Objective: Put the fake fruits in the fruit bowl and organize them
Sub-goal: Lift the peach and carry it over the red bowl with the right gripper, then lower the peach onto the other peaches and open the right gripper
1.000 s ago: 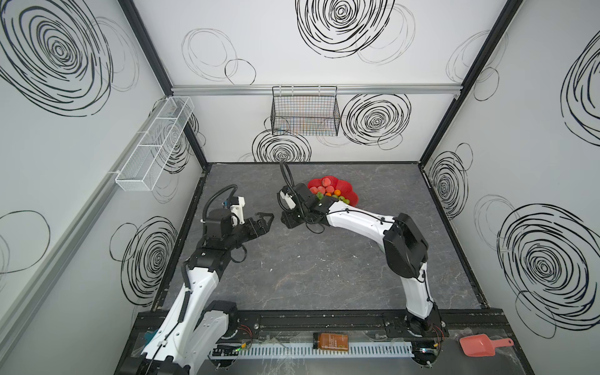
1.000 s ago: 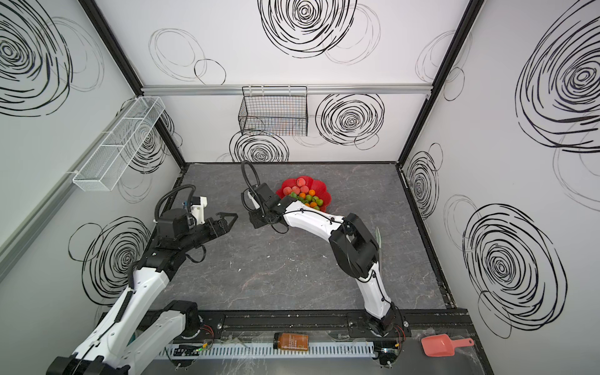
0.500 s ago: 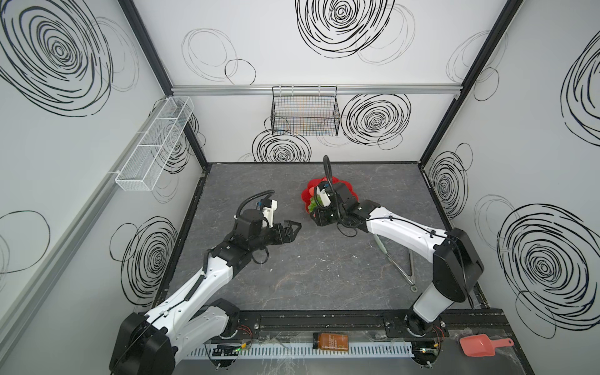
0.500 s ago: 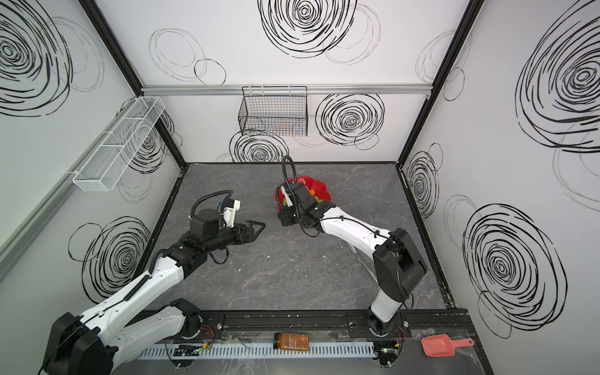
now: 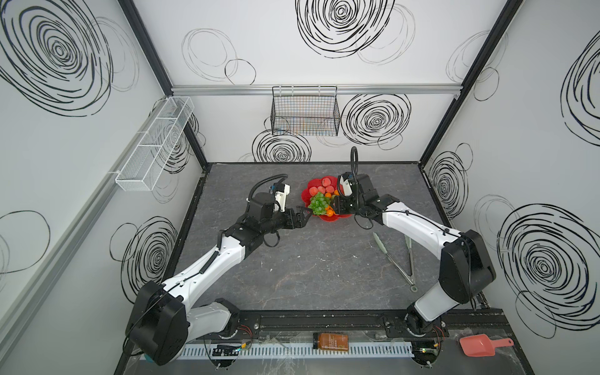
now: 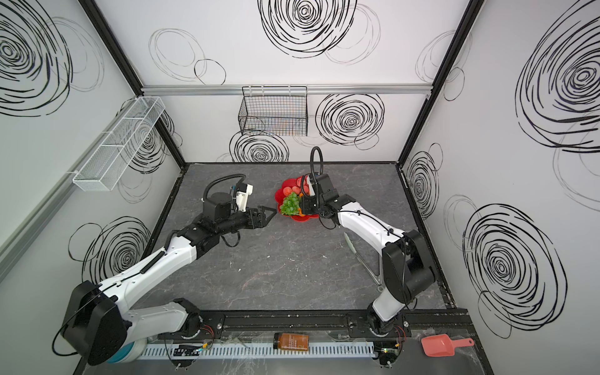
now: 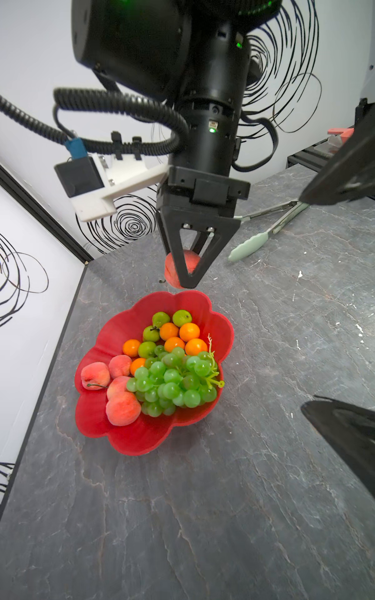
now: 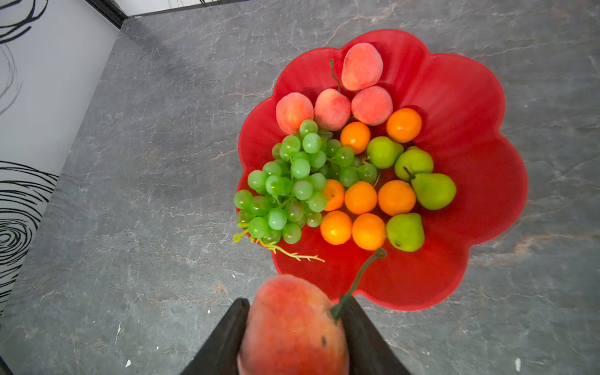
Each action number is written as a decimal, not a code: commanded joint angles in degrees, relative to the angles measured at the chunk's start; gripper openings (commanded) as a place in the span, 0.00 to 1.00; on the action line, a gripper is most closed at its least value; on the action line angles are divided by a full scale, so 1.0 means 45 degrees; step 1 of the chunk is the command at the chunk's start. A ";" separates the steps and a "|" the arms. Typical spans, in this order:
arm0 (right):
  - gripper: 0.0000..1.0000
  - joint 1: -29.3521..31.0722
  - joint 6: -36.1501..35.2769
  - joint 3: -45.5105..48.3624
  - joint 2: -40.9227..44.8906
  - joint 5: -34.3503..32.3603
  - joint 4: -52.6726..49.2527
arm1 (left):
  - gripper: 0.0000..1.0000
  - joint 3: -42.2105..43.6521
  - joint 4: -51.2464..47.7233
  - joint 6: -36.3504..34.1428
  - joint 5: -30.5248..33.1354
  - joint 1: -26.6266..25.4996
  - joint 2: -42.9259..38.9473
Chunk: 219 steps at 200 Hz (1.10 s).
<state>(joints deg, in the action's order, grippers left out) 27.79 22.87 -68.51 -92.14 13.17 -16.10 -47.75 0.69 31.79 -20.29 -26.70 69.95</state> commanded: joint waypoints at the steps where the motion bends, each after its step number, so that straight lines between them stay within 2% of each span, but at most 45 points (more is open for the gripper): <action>1: 0.48 -0.0401 -0.0259 -0.0107 0.0312 0.0210 0.0316 | 0.96 -0.0257 0.0823 -0.0508 -0.0101 -0.0044 0.0114; 53: 0.47 -0.0989 -0.0666 -0.0943 -0.0798 0.0269 0.0420 | 0.96 -0.0137 0.1478 -0.0775 -0.0058 0.0122 0.0515; 189: 0.46 -0.1923 -0.0591 -0.6054 -0.5954 -0.0235 -0.0663 | 0.96 -0.3974 0.1393 -0.0404 -0.0646 0.0468 0.4598; 219: 0.46 -0.2069 -0.0468 -0.7126 -0.6954 -0.0099 -0.0927 | 0.96 -0.4021 0.1462 -0.0462 -0.0768 0.0448 0.5152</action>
<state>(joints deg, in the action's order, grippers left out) 19.03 20.40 -96.44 -120.68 13.13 -17.43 -64.97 5.39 29.85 -22.52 -24.95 91.72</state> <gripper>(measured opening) 0.462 0.960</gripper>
